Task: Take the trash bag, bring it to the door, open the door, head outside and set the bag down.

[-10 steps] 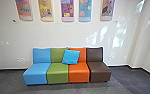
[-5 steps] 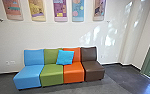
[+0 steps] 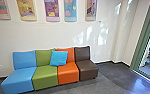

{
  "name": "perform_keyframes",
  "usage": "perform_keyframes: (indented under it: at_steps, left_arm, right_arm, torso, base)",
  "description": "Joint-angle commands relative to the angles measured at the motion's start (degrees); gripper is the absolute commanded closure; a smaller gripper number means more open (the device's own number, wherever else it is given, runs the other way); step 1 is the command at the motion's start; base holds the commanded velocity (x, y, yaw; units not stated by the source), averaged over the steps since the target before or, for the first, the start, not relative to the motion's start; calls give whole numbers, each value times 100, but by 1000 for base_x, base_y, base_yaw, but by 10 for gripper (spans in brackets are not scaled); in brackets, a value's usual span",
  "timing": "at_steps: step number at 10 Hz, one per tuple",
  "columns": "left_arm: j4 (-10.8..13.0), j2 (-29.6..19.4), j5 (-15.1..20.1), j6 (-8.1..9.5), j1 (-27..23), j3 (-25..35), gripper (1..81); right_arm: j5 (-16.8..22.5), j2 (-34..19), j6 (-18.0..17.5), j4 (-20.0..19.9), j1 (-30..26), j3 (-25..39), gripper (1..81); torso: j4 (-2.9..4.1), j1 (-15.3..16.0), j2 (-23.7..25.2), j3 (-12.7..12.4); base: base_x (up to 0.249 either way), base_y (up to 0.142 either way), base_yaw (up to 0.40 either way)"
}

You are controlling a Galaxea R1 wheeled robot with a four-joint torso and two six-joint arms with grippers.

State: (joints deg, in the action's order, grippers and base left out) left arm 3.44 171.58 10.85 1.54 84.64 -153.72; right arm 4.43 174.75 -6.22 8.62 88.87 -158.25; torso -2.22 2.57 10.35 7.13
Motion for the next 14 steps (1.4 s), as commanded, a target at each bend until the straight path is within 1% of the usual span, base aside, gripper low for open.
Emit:
perform_keyframes:
  at_steps: [1, 14]
  left_arm:
    - [17, -27, 374, -13, -312, -9, 811]
    - [34, -1, 365, -22, -303, -9, 811]
  right_arm:
    - [340, 45, 24, -53, -268, 5, 10]
    - [331, 141, 24, -53, -242, 41, 10]
  torso:
    - [0, 0, 0, 0]
    - [0, 0, 0, 0]
  base:
    - [0, 0, -206]
    - [0, 0, -230]
